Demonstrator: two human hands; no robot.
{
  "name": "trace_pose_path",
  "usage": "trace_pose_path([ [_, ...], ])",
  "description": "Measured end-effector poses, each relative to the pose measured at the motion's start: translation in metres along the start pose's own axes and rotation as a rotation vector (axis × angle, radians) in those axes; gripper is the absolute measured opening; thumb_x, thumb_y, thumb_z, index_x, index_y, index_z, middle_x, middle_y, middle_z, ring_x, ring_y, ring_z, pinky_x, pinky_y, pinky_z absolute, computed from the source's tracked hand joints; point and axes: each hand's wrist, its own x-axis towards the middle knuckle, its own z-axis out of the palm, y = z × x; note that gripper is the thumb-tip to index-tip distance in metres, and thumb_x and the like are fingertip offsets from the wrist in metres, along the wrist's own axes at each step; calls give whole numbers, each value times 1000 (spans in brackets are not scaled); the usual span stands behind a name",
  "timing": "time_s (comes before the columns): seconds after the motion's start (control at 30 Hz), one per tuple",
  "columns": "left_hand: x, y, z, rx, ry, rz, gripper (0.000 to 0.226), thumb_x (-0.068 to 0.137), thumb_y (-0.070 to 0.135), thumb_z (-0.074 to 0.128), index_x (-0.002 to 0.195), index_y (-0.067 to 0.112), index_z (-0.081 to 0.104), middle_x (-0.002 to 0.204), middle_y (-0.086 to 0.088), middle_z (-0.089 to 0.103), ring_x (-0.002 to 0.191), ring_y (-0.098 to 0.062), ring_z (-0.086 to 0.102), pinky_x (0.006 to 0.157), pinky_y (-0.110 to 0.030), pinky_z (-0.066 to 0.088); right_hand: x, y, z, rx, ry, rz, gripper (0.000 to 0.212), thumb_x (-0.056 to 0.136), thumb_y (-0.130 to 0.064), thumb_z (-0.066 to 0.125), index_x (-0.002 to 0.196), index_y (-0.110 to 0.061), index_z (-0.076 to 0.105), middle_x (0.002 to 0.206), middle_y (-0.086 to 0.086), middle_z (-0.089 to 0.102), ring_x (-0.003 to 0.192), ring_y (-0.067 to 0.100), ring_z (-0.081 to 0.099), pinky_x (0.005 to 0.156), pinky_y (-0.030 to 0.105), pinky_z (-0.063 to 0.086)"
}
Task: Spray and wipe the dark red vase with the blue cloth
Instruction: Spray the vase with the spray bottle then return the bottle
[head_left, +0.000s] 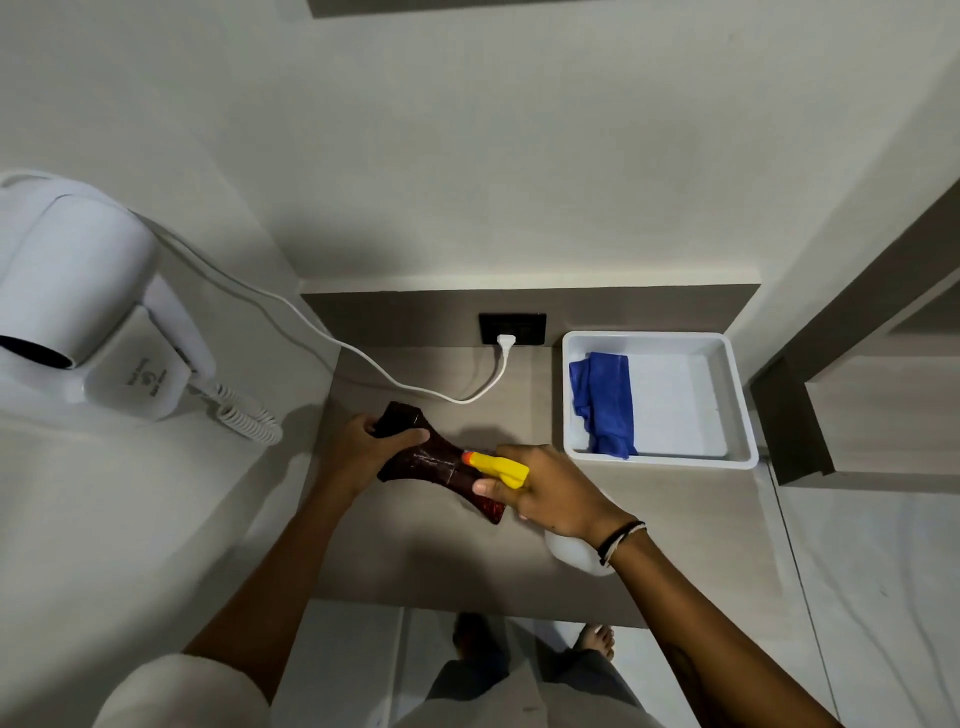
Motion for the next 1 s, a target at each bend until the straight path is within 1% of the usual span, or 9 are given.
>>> trace_pose_path([
  [0.13, -5, 4, 3, -13, 41, -91, 67, 59, 70, 88, 97, 17, 76, 85, 4, 75, 75, -11, 71, 55, -22, 45, 9, -7, 9, -126, 12, 3, 45, 99, -62, 64, 105, -17, 70, 98, 6, 77, 88, 28, 73, 79, 48, 60],
  [0.27, -6, 3, 2, -25, 22, -173, 81, 61, 74, 87, 111, 13, 68, 101, -3, 72, 84, -16, 67, 64, -26, 46, 6, 13, 11, -246, -43, 99, 51, 99, -65, 61, 122, -21, 70, 112, 8, 79, 101, 30, 76, 89, 47, 62],
  [0.33, -8, 3, 1, -27, 40, -170, 74, 58, 76, 86, 100, 19, 65, 94, 1, 70, 81, -14, 66, 63, -27, 46, -2, 27, 11, -254, -31, 139, 52, 99, -65, 62, 130, -25, 68, 117, 6, 79, 105, 29, 76, 87, 41, 60],
  [0.43, -9, 6, 2, -23, 58, -164, 64, 55, 78, 85, 81, 25, 60, 86, 6, 67, 75, -10, 63, 60, -26, 44, -13, 47, 6, -296, 1, 232, 49, 97, -67, 63, 112, -21, 69, 107, 6, 78, 97, 27, 74, 75, 33, 47],
  [0.53, -9, 9, 2, -16, 51, -148, 66, 46, 82, 81, 79, 27, 65, 84, 3, 72, 75, -13, 68, 59, -27, 47, -22, 54, -6, -207, 16, 317, 42, 99, -62, 62, 100, -20, 64, 94, 4, 71, 86, 26, 69, 72, 37, 51],
  [0.7, -10, 19, 8, 63, 91, -77, 71, 58, 72, 90, 96, 16, 66, 90, 2, 72, 76, -12, 67, 59, -27, 47, -27, 64, -66, 20, 336, 285, 23, 103, -30, 65, 117, -12, 66, 110, 12, 65, 95, 33, 66, 85, 45, 54],
  [0.83, -16, 35, 15, 136, 157, 53, 67, 52, 72, 89, 93, 22, 70, 86, 2, 74, 75, -17, 70, 67, -36, 58, -21, 88, -127, -50, 647, 242, 35, 109, -38, 57, 130, -11, 65, 106, 9, 73, 90, 29, 70, 71, 22, 50],
  [0.9, -17, 42, 20, 173, 160, 133, 71, 48, 71, 89, 97, 23, 70, 91, 1, 74, 80, -18, 71, 74, -41, 63, -15, 107, -144, -30, 749, 257, 36, 111, -35, 56, 140, -14, 63, 110, 7, 76, 93, 28, 73, 75, 27, 53],
  [1.0, -17, 44, 27, 251, 96, 309, 85, 48, 67, 91, 119, 26, 67, 114, 3, 69, 102, -20, 67, 88, -45, 61, -4, 135, -151, 11, 837, 345, 38, 111, -33, 57, 138, -8, 63, 113, 15, 77, 96, 37, 73, 74, 30, 52],
])
